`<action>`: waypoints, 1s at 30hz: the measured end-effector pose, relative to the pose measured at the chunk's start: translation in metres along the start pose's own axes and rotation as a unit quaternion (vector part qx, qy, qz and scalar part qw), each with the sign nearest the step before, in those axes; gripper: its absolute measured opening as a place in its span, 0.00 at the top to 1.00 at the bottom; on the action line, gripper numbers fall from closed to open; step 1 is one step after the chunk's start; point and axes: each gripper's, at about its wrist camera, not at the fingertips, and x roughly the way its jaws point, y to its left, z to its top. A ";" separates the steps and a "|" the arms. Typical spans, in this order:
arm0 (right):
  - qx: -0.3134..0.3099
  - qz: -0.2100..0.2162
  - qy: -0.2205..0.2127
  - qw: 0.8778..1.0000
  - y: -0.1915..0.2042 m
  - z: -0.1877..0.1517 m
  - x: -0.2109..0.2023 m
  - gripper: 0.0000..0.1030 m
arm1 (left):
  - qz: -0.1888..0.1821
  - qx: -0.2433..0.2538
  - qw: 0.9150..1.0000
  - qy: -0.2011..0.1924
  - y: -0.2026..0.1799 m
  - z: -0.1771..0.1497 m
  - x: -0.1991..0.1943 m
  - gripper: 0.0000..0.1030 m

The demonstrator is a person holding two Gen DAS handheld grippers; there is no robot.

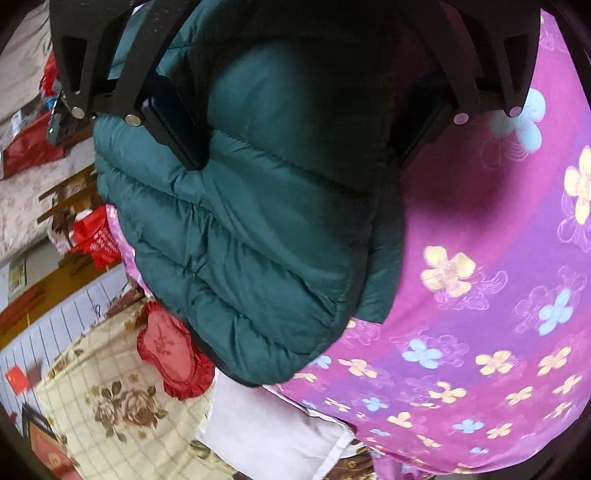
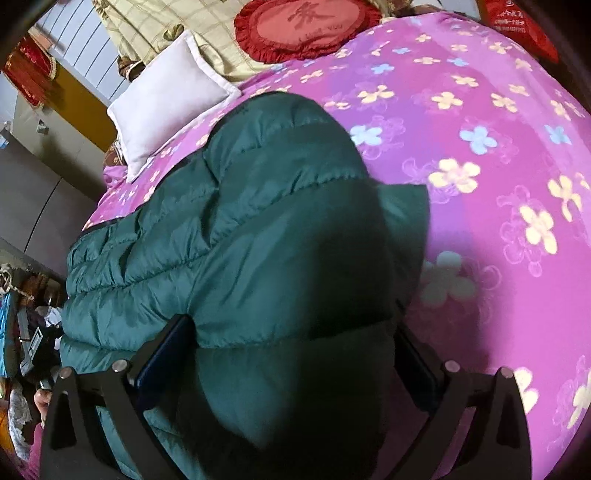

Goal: Fold large clothes

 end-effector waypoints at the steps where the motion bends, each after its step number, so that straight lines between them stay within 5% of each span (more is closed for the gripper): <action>1: -0.005 0.006 -0.001 1.000 0.001 -0.001 0.001 0.01 | -0.001 0.004 1.000 0.006 -0.002 0.000 0.000 0.14; 5: -0.029 0.015 -0.019 0.999 0.015 -0.009 -0.010 0.29 | -0.010 0.027 1.000 -0.008 -0.011 -0.005 -0.012 0.46; 11: -0.043 0.020 -0.058 0.997 0.033 -0.020 -0.048 0.59 | 0.003 0.064 0.997 -0.043 -0.037 -0.016 -0.046 0.71; 18: -0.072 0.036 -0.081 0.993 0.066 -0.041 -0.100 0.62 | -0.024 0.098 0.994 -0.051 -0.059 -0.038 -0.100 0.77; 26: -0.082 0.062 -0.064 0.993 0.082 -0.107 -0.162 0.62 | -0.052 0.113 0.992 -0.036 -0.054 -0.087 -0.161 0.77; 30: -0.065 0.025 -0.057 0.996 0.069 -0.147 -0.164 0.54 | 0.010 0.107 0.994 0.005 -0.034 -0.111 -0.147 0.69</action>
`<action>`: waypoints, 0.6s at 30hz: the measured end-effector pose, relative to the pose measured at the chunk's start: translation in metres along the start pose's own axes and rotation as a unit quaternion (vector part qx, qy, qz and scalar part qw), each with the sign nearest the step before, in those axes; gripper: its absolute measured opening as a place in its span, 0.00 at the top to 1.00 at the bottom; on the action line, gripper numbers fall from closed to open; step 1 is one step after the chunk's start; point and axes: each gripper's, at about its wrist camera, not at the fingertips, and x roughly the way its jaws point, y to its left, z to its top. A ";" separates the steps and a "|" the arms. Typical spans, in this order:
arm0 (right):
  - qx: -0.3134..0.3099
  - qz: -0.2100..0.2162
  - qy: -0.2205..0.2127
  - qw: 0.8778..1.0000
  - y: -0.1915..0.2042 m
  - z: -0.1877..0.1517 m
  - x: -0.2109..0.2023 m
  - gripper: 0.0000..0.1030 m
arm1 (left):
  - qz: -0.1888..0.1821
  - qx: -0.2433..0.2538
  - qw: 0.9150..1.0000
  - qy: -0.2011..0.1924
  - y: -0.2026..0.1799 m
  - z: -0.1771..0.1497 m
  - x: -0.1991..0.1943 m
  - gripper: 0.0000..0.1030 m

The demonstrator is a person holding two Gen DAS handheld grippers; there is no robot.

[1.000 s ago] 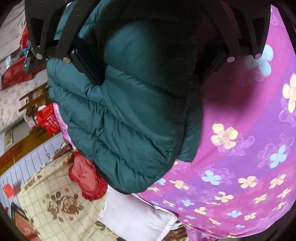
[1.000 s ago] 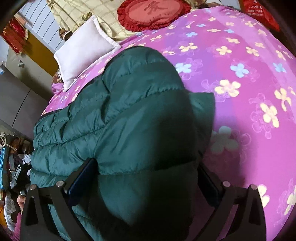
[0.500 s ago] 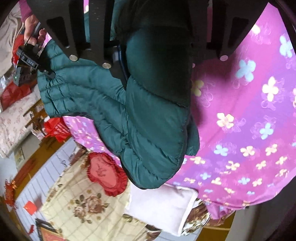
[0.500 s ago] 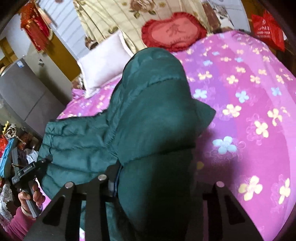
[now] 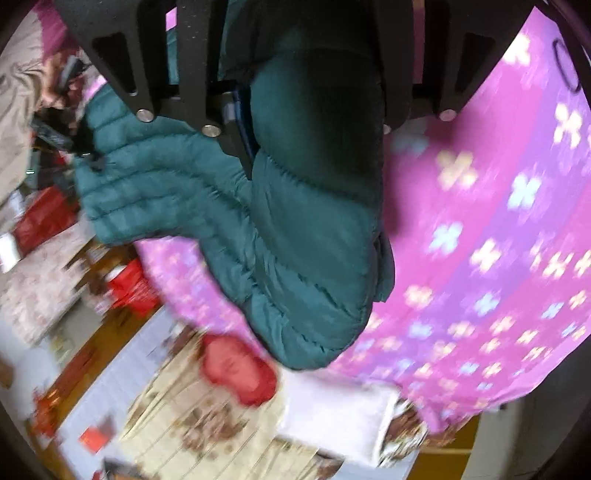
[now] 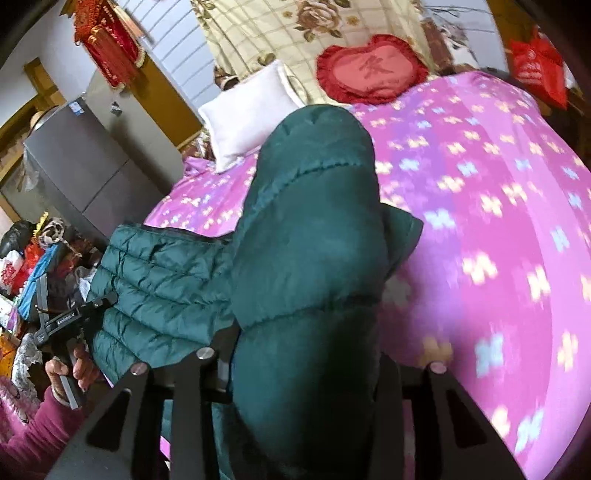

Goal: Fold large clothes

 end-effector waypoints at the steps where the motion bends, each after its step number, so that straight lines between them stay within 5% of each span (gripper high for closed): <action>1: 0.003 -0.017 0.008 1.000 -0.003 -0.006 0.006 0.49 | 0.012 -0.009 1.000 0.014 0.004 -0.004 0.008 0.63; 3: 0.010 -0.072 0.040 0.997 -0.015 -0.021 0.028 0.34 | 0.033 -0.043 0.998 0.038 0.021 -0.014 0.027 0.48; 5: 0.015 -0.091 0.045 0.995 -0.024 -0.032 0.043 0.21 | 0.033 -0.066 0.997 0.019 0.029 -0.020 0.028 0.39; 13: -0.014 -0.162 0.005 0.987 -0.001 -0.031 0.005 0.20 | 0.147 0.017 0.987 -0.055 -0.016 -0.033 -0.024 0.39; 18: -0.044 -0.159 -0.036 0.986 0.037 -0.034 -0.029 0.18 | 0.172 0.042 0.979 -0.096 -0.041 -0.040 -0.045 0.39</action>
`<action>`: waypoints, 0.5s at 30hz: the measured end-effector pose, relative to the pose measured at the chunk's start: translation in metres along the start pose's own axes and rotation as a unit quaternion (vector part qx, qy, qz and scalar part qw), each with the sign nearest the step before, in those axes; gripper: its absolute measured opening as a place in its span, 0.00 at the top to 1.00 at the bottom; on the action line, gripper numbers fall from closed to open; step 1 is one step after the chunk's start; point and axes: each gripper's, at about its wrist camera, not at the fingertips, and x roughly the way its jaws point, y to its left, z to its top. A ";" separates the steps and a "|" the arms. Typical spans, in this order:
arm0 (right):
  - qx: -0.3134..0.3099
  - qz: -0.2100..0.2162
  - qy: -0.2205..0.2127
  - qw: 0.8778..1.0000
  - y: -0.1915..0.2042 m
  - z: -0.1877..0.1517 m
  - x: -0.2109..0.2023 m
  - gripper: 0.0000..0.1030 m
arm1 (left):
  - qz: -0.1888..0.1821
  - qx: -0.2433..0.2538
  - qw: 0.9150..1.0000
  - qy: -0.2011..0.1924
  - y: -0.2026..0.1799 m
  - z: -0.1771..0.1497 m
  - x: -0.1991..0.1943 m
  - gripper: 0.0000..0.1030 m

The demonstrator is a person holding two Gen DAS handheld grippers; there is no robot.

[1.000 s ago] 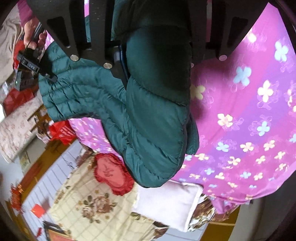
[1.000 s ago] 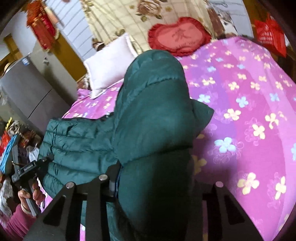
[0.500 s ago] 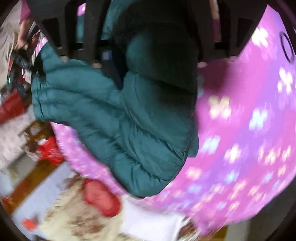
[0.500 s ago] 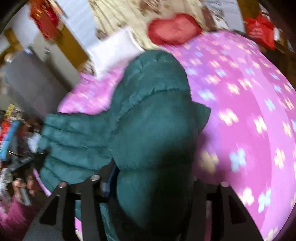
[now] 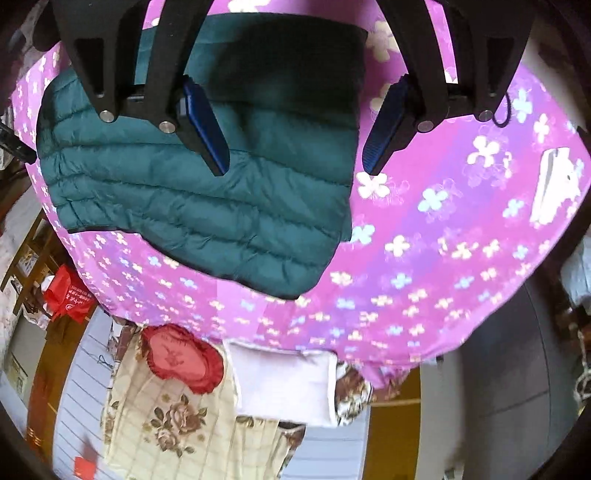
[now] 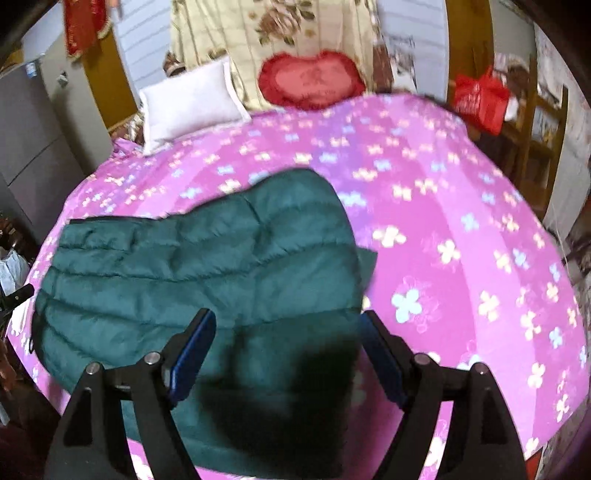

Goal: Fold large clothes

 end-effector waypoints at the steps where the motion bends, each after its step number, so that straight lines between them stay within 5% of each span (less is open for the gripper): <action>1: -0.004 0.008 -0.004 1.000 0.008 0.000 -0.006 0.16 | 0.005 0.003 1.000 -0.008 -0.004 -0.001 -0.004 0.39; 15: -0.038 0.045 -0.066 0.996 0.096 -0.029 -0.031 0.10 | 0.025 0.025 0.999 -0.039 -0.047 -0.032 -0.032 0.39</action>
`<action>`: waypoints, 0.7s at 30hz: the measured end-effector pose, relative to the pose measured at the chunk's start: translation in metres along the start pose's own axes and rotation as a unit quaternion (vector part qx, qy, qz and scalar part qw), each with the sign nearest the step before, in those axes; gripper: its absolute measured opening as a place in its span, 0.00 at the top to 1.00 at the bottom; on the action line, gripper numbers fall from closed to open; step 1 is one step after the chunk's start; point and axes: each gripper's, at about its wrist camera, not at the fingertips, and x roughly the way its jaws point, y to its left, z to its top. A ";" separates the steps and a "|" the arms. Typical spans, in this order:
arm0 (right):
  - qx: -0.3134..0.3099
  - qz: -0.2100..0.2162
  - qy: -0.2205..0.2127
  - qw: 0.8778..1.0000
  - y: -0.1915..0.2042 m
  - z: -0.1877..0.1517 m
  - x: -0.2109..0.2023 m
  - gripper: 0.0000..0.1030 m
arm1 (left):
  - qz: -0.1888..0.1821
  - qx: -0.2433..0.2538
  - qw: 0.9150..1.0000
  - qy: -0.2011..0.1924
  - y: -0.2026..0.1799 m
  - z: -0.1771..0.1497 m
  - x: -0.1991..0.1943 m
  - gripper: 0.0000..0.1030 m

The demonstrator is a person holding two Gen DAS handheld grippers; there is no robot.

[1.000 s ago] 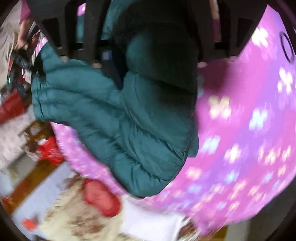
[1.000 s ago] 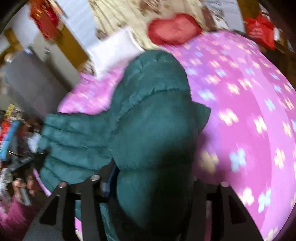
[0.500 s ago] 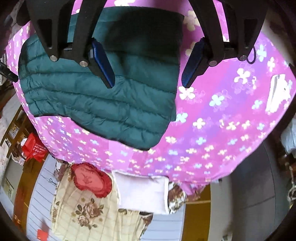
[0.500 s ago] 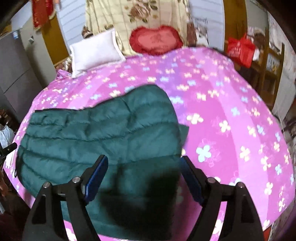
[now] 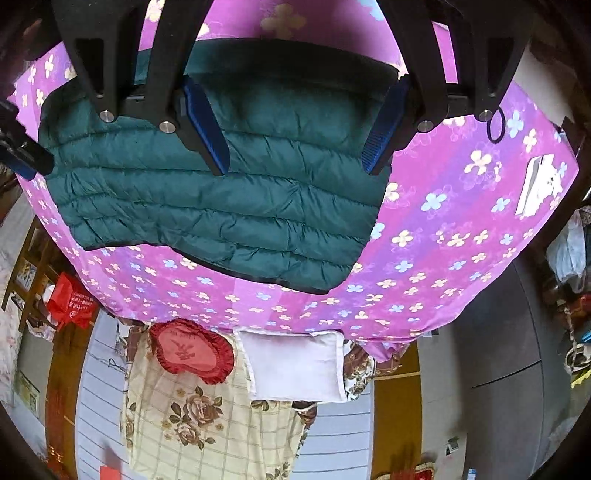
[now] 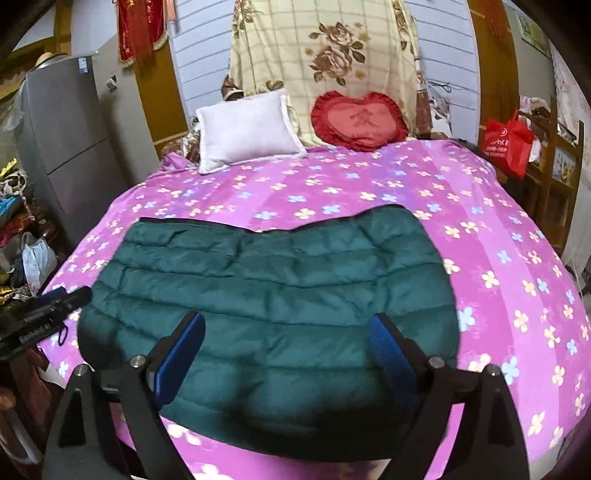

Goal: Fold large clothes

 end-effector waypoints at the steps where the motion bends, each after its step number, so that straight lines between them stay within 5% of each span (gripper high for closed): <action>1: 0.003 0.005 0.000 1.000 0.002 -0.002 0.000 0.10 | 0.000 -0.001 1.000 -0.001 -0.002 -0.002 -0.002 0.39; 21: 0.016 0.001 -0.025 1.000 0.013 -0.026 -0.033 0.07 | 0.008 0.051 0.996 -0.071 -0.050 -0.024 -0.063 0.39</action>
